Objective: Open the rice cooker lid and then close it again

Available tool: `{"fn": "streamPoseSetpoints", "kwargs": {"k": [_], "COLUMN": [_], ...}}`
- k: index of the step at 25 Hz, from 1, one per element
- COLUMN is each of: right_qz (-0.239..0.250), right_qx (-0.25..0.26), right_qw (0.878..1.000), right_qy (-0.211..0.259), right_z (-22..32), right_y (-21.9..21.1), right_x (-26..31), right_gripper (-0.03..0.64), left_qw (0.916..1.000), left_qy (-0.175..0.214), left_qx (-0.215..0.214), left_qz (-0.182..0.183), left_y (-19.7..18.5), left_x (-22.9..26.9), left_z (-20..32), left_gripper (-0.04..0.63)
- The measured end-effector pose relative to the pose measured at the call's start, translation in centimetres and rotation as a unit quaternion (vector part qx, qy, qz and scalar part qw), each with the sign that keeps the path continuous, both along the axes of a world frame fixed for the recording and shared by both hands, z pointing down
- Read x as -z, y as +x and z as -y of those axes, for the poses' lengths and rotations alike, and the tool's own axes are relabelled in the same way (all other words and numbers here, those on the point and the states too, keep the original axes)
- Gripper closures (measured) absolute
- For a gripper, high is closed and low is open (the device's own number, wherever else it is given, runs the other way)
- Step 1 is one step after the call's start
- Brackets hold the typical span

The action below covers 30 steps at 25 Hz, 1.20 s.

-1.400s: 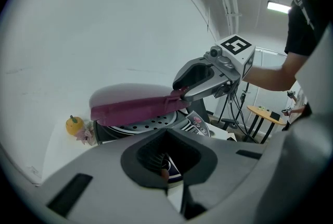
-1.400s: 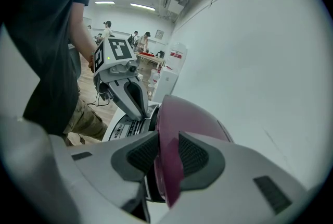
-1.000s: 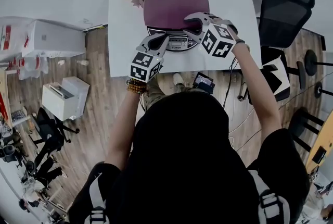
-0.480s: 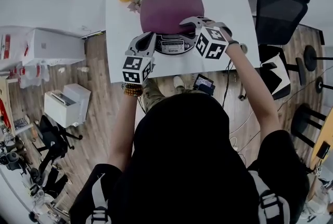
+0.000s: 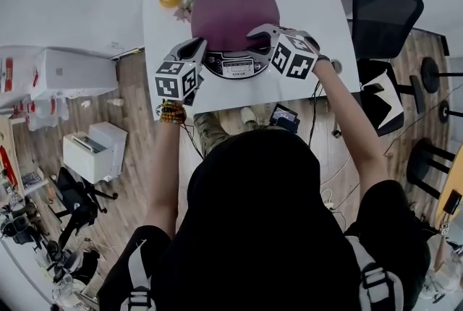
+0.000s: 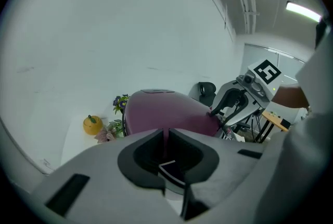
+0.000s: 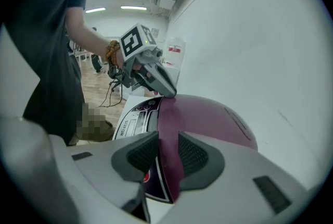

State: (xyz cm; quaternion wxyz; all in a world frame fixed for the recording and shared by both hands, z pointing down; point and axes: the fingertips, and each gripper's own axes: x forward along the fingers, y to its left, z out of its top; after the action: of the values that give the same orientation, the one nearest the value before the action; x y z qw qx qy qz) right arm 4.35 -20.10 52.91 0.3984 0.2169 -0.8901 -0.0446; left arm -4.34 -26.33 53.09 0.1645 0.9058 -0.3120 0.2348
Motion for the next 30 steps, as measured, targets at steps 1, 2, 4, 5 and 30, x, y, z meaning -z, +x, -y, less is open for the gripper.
{"fn": "streamPoseSetpoints", "kwargs": {"k": [1,2,4,5,30], "right_qz": [0.022,0.046,0.091,0.108,0.025], "right_qx": [-0.016,-0.039,-0.092,-0.115,-0.227], "right_qw": [1.0,0.998,0.991,0.987,0.969], "right_qy": [-0.008,-0.015,-0.023,-0.022,-0.093], "right_z": [0.2,0.4,0.8,0.9,0.7], "right_y": [0.3,0.8,2.4,3.2,5.4], "right_x": [0.2,0.5,0.8,0.9,-1.6], "right_gripper": [0.492,0.498,0.515,0.517,0.571], "left_qw": [1.0,1.0,1.0,1.0,0.9981], "left_qy": [0.0,0.0,-0.002,-0.001,-0.037], "left_qx": [-0.002,-0.003,-0.005,-0.007,-0.04], "left_qz": [0.0,-0.001,-0.004,-0.005,0.029], "left_y": [0.0,0.1,0.1,0.1,-0.2], "left_x": [0.0,0.0,0.0,0.0,-1.0], "left_z": [0.0,0.0,0.1,0.1,0.8], "left_gripper": [0.569,0.569,0.569,0.569,0.572]}}
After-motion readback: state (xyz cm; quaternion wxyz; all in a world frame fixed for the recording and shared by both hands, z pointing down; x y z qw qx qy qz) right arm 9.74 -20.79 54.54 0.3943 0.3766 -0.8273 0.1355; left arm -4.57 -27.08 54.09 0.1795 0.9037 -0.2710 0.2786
